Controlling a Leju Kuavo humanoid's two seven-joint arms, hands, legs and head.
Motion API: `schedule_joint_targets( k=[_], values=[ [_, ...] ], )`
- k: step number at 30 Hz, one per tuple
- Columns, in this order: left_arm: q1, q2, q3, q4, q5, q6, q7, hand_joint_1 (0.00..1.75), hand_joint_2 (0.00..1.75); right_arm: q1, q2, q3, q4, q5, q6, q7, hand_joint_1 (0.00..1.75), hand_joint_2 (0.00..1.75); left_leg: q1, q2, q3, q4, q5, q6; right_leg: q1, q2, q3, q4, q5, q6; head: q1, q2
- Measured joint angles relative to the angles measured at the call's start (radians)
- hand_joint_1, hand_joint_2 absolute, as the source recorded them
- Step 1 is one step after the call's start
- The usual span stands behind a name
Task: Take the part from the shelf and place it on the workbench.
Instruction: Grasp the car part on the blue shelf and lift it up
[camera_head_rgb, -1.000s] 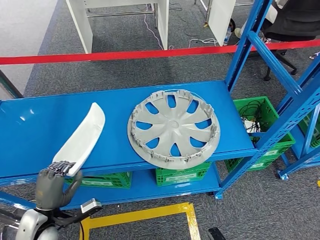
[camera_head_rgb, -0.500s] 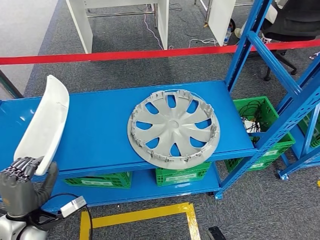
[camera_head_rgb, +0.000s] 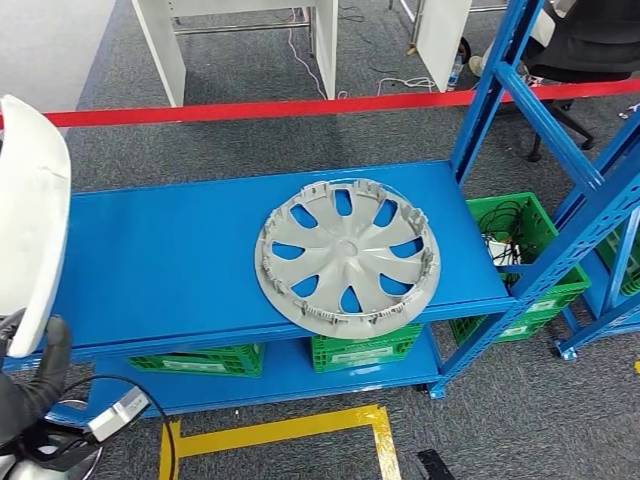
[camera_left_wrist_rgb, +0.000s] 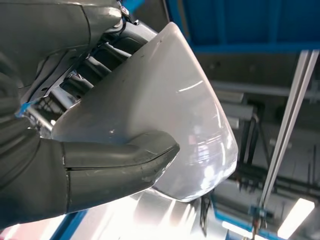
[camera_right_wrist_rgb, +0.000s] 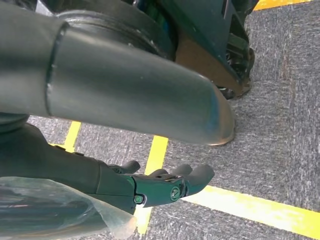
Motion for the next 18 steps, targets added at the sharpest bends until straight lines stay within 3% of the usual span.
schedule_joint_targets(
  k=[8,18],
  values=[
    [0.017,-0.001,-0.008,0.017,0.12,0.0,0.005,1.75,1.75,-0.001,0.001,0.0,0.0,-0.019,-0.002,-0.01,0.0,0.0,0.0,0.0,0.0,0.0,0.0,0.0,0.0,0.0,0.0,0.0,0.0,0.0,0.0,0.0],
    [0.065,0.053,-0.03,0.034,0.136,0.0,0.023,1.75,1.75,-0.003,0.017,0.0,0.0,-0.009,-0.012,-0.012,0.0,0.0,-0.003,0.0,-0.001,0.003,-0.002,0.002,-0.003,0.0,-0.001,-0.001,0.001,0.002,0.0,0.0]
  ],
)
